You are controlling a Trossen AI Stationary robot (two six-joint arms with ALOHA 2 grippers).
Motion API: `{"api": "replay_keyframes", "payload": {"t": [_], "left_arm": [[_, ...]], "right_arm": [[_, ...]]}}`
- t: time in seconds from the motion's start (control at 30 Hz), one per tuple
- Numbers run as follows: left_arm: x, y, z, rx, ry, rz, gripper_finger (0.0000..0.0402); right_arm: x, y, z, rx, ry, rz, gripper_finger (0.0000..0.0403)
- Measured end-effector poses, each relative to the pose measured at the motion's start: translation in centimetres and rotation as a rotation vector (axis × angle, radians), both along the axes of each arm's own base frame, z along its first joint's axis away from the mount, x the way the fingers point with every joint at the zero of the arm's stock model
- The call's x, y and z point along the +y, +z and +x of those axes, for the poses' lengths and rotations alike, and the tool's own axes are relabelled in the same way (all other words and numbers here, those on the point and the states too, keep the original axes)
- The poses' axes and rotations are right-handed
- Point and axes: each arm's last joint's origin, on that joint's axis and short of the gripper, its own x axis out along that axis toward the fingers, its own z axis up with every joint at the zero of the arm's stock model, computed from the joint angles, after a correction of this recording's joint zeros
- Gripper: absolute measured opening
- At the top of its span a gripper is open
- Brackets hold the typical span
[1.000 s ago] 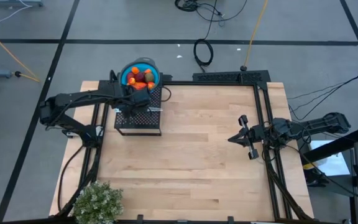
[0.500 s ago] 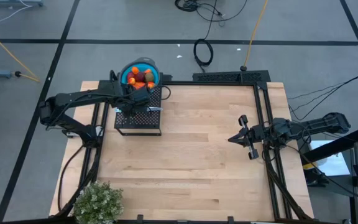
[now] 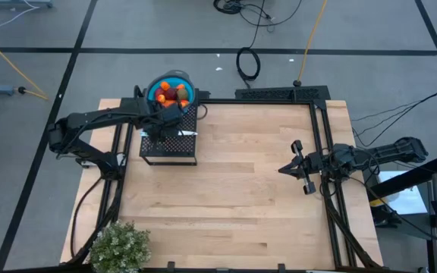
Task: Pick & Place Fruit
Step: Put the blue knife on the shelf
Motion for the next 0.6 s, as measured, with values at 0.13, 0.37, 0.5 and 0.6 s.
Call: {"api": "replay_keyframes", "payload": {"t": [0.13,0.37,0.5,0.6], "left_arm": [[0.24,-0.01,-0.12,-0.007,0.014,-0.021,0.0040],[0.31,-0.01,-0.14,-0.004,-0.001,-0.022,0.0040],[0.30,-0.02,-0.14,-0.004,-0.007,-0.026,0.0040],[0.31,-0.12,-0.05,0.001,-0.023,-0.033,0.0040]], "right_arm": [[0.00,0.00,0.00,0.007,0.003,0.033,0.0000],[0.00,0.00,0.00,0.012,0.005,0.053,0.0000],[0.00,0.00,0.00,0.012,0.005,0.052,0.0000],[0.00,0.00,0.00,0.011,0.005,0.051,0.0000]]}}
